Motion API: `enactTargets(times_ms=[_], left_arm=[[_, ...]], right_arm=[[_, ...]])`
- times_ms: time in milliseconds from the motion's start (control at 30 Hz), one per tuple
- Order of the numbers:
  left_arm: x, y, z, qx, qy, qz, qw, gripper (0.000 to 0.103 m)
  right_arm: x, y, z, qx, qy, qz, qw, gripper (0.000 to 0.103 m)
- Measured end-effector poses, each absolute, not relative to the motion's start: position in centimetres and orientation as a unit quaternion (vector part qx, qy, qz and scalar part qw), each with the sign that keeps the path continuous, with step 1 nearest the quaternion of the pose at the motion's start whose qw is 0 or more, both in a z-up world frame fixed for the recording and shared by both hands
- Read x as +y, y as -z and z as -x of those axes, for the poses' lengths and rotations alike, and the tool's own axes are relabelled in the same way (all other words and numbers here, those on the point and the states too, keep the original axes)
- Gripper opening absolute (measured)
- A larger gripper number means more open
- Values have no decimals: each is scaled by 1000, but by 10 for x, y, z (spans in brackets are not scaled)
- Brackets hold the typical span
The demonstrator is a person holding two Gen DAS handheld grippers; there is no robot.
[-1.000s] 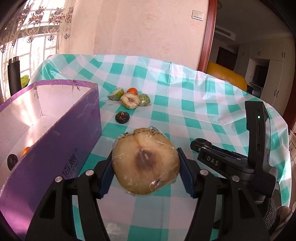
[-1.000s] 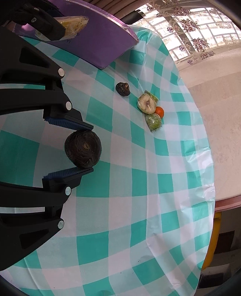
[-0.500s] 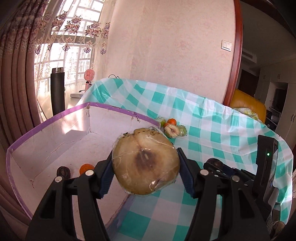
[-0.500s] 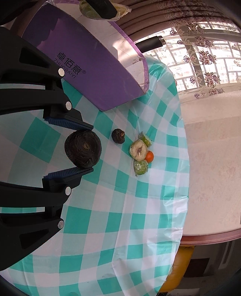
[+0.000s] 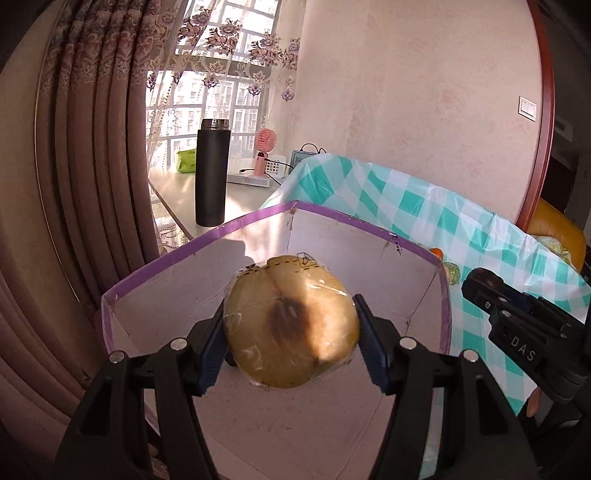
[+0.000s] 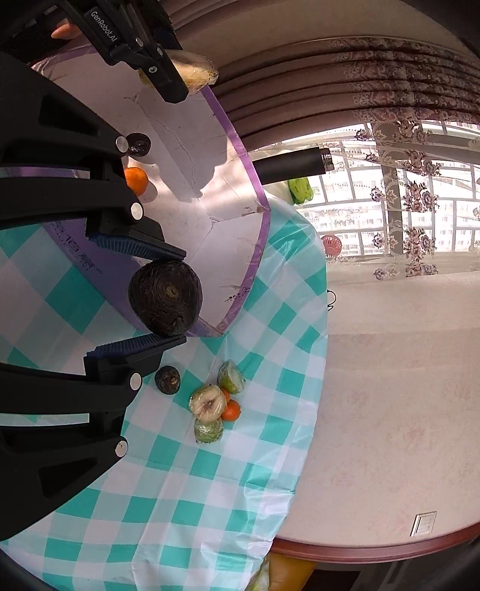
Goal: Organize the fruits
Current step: 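Carry the pear half and water chestnut in both grippers over the box, then open both grippers to drop the pear half and water chestnut into the box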
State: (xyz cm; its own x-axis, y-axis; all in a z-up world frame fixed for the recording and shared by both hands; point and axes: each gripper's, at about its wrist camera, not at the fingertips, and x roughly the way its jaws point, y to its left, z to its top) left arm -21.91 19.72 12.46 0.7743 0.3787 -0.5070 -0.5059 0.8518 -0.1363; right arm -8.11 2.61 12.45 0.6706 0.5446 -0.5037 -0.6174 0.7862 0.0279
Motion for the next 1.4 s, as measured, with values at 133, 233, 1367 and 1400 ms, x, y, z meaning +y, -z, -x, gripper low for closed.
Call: enactTargets(times_ms=[133,233,1367,1400], left_arm=[[217,-115,221,276,-253,128,919,63],[225,-104,217,319,-246,115,908,63],[219,-74,191,424,-222,53,877,90],[218,-74,190,424,-223,51,876,90]], right_arm=[[63,-128,78,258,-342,104,898,39],[92,-125,72,280,-354,146,880,39],[160,-73,65,355,-315,334,814,66],[159,-76,67,347,-321,327,818,70]])
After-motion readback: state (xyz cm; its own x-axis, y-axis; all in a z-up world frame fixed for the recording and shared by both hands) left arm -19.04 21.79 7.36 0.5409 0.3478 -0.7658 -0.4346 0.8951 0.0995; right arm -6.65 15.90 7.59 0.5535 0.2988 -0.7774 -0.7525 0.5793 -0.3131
